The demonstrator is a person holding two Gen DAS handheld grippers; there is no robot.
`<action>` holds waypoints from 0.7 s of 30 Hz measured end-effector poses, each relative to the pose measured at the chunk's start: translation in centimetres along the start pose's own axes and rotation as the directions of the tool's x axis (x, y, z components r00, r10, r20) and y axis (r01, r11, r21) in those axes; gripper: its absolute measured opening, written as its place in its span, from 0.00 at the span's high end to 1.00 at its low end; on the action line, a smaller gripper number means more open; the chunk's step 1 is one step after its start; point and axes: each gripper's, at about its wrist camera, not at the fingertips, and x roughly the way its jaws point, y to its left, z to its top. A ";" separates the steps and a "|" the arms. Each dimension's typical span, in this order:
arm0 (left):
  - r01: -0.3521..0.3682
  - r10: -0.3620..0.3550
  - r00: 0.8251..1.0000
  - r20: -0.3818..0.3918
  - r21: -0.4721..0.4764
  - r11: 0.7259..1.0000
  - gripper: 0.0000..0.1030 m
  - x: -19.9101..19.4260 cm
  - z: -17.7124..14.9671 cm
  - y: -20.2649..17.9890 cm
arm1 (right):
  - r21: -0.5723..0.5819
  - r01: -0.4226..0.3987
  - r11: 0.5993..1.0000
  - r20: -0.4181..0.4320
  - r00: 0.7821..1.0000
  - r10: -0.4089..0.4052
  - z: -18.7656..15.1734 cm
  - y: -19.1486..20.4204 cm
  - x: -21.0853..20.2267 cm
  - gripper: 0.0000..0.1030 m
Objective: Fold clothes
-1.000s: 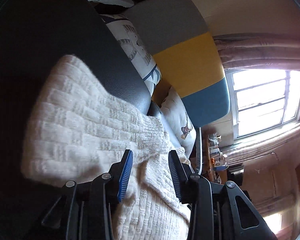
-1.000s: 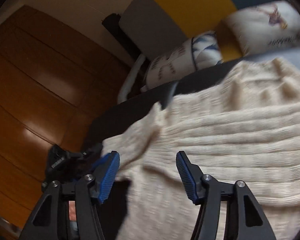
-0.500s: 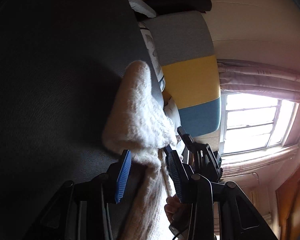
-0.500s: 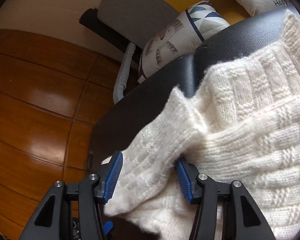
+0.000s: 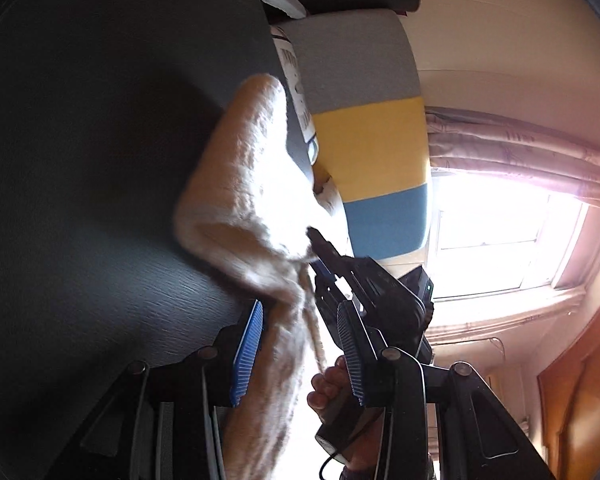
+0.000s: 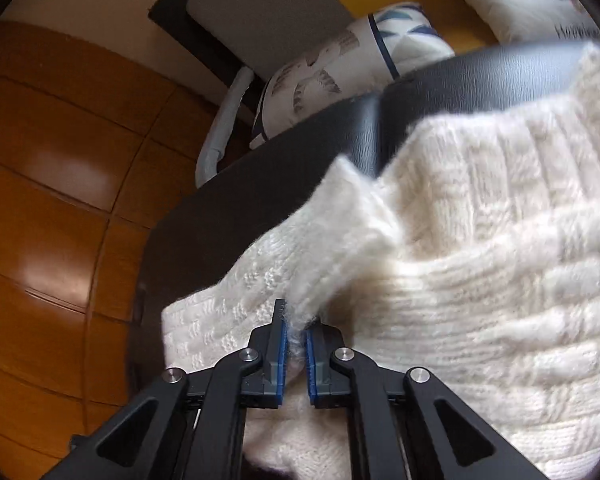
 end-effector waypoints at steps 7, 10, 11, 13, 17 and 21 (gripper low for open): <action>0.049 -0.048 0.999 -0.017 0.026 0.998 0.62 4.6 -1.3 -3.0 | -0.178 0.043 0.983 0.051 0.998 -0.034 1.5 2.0 -3.9 0.94; 0.024 -0.023 1.000 -0.020 0.069 0.997 0.62 7.3 -1.5 -4.5 | -0.229 0.054 0.972 0.092 0.995 -0.033 2.4 2.6 -6.5 0.94; 0.014 -0.012 1.000 -0.020 0.084 0.996 0.62 8.2 -1.6 -5.0 | -0.240 0.056 0.969 0.112 0.993 -0.030 2.7 2.7 -7.4 0.94; -0.026 0.029 0.999 -0.019 0.116 0.993 0.62 10.0 -1.6 -5.6 | -0.251 0.069 0.966 0.161 0.987 -0.029 3.5 2.4 -9.9 0.94; -0.091 0.098 0.995 -0.034 0.164 0.982 0.62 13.1 -1.7 -6.3 | -0.207 0.099 0.973 0.259 0.965 -0.043 3.5 -1.1 -15.3 0.94; -0.160 0.168 0.985 -0.032 0.180 0.971 0.62 14.0 -2.2 -5.5 | -0.096 0.125 0.988 0.319 0.944 -0.088 2.3 -6.8 -19.9 0.94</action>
